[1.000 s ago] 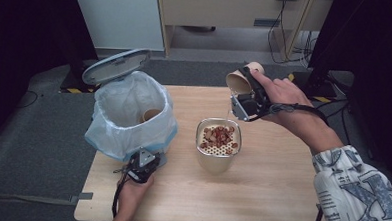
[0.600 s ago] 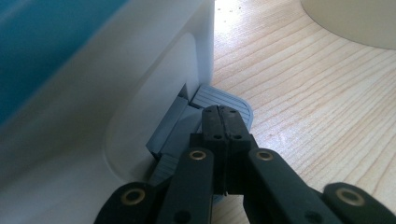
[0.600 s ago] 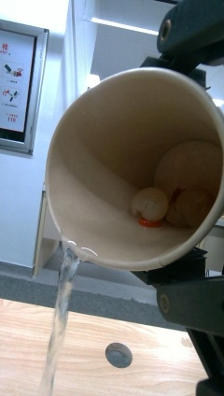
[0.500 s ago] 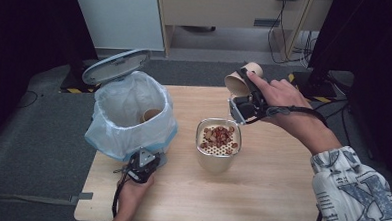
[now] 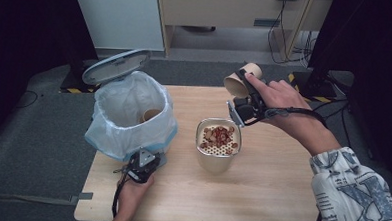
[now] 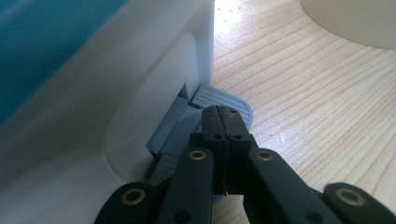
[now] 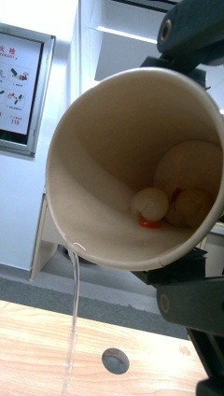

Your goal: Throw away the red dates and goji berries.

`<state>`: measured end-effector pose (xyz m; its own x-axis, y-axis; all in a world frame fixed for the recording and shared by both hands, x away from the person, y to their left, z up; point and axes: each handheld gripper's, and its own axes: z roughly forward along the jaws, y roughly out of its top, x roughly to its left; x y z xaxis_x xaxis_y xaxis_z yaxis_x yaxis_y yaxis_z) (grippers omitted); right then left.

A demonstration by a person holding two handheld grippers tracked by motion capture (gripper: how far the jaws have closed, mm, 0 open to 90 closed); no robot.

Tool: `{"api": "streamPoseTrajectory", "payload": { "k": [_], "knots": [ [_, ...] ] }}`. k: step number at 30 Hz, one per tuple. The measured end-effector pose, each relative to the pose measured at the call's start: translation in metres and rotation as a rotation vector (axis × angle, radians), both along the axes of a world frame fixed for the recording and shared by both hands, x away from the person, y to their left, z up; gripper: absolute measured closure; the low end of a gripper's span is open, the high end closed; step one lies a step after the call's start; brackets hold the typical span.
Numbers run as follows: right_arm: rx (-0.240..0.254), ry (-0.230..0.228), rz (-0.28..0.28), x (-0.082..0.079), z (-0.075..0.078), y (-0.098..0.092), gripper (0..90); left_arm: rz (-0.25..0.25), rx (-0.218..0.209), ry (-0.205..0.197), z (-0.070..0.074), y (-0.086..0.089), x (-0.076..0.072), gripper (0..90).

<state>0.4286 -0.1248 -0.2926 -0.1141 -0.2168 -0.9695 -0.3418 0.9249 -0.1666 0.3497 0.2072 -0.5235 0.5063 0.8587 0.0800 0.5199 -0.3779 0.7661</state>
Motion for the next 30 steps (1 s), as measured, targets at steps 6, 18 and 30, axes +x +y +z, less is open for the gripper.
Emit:
{"api": "streamPoseTrajectory", "payload": {
  "k": [6, 18, 30],
  "knots": [
    [0.004, -0.004, 0.001, -0.001, 0.001, 0.000, 35.0, 0.000, 0.000, 0.000, 0.000, 0.000, 0.000, 89.7],
    [-0.011, -0.029, 0.012, -0.003, 0.005, 0.001, 35.0, 0.000, 0.001, 0.000, 0.000, 0.000, 0.000, 89.7],
    [-0.064, -0.076, 0.013, -0.008, 0.014, 0.001, 35.1, -0.001, 0.003, 0.000, 0.000, 0.000, 0.000, 89.7]
  ]
}}
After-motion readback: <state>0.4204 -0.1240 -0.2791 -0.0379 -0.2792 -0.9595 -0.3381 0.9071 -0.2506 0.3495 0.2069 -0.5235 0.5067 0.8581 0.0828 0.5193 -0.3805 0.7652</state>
